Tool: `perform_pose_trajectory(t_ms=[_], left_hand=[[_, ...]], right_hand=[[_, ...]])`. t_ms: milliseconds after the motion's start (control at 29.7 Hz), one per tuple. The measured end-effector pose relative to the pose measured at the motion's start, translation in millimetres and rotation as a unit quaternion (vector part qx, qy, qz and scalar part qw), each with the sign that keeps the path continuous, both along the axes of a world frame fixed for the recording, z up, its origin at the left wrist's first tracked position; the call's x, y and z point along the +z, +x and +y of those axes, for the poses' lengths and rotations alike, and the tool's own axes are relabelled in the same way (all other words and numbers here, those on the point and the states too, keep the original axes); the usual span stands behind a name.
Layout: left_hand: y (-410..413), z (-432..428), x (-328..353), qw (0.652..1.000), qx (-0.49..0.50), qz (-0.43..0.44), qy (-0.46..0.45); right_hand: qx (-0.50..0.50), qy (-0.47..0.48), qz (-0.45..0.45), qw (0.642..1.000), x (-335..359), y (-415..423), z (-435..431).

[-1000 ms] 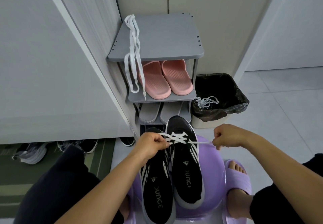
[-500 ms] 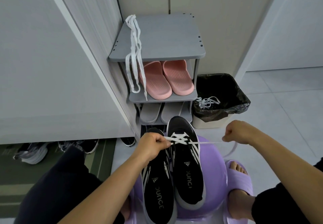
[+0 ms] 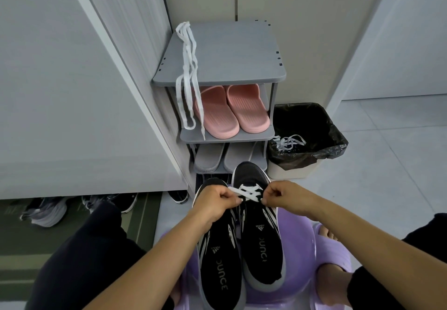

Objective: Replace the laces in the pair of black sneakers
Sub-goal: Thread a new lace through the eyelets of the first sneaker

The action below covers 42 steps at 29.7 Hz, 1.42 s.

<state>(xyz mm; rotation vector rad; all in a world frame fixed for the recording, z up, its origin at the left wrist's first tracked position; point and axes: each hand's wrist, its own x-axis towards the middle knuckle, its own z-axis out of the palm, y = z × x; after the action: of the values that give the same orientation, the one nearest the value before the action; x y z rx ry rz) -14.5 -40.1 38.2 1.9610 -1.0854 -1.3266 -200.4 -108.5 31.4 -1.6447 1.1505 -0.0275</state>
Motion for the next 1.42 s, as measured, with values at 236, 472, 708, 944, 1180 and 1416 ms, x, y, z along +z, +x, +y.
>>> perform_pose_trajectory(t_ms=[236,472,708,944,1180,1416], left_hand=[[3.7,0.4,3.0,1.000,0.001,0.011,0.014],[-0.6,-2.2,3.3,0.999,0.011,0.025,0.034],[0.6,-2.3,1.6,0.999,0.014,0.028,0.034],[4.0,-3.6,1.2,0.999,0.015,0.025,0.033],[3.2,-7.4,2.3,1.000,-0.016,-0.011,-0.001],[-17.3,-17.2,20.6,0.982,0.015,0.183,-0.049]], right_hand=[[-0.034,-0.012,0.110,0.993,17.9,-36.3,-20.6],[-0.125,0.124,0.047,0.983,5.8,-8.2,4.9],[-0.176,0.116,0.046,0.976,7.9,-19.1,3.9],[-0.253,0.129,0.010,0.959,10.3,-36.2,-10.0],[-0.164,-0.031,-0.005,0.986,31.0,-25.5,-10.8],[-0.109,-0.091,-0.230,0.963,56.5,22.7,3.9]])
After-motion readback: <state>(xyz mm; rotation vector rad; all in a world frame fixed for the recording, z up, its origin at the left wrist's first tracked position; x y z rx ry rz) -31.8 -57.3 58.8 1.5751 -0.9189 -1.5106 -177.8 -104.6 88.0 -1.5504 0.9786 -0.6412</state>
